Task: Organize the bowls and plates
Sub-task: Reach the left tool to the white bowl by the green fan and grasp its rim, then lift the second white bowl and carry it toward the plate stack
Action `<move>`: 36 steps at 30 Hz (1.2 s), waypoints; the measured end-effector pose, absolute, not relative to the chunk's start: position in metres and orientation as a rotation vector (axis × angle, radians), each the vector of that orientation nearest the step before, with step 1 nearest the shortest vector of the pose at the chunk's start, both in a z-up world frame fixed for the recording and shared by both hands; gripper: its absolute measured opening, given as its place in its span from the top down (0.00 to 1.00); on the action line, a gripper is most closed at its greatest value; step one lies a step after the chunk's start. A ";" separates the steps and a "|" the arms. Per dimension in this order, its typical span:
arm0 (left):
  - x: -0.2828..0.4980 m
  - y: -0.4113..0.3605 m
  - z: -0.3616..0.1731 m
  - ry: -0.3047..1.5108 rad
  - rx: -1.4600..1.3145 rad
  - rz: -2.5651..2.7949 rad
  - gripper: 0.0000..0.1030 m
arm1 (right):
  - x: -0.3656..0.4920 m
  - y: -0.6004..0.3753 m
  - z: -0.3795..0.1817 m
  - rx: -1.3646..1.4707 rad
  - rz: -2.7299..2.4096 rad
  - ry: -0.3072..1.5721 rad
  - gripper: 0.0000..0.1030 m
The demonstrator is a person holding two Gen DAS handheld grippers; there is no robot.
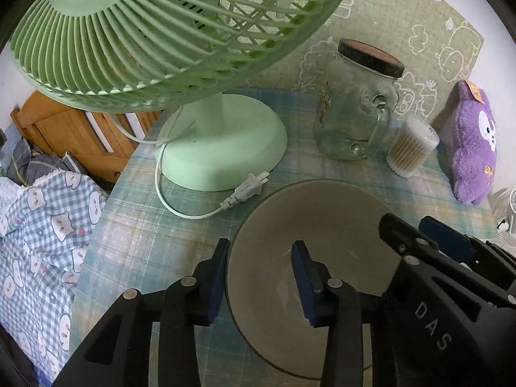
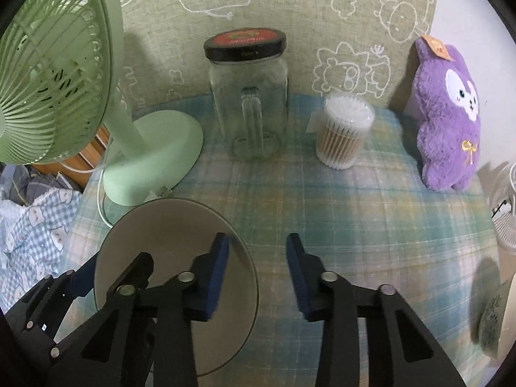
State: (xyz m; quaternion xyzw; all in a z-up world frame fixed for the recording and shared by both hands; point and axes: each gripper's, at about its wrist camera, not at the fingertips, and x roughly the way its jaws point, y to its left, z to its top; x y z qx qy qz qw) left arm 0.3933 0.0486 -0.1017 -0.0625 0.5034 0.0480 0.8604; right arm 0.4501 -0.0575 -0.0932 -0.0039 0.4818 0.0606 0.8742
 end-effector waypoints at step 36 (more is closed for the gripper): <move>0.365 0.041 -0.065 1.055 -0.098 0.140 0.83 | 0.411 -0.059 -0.054 -0.004 0.122 0.996 0.77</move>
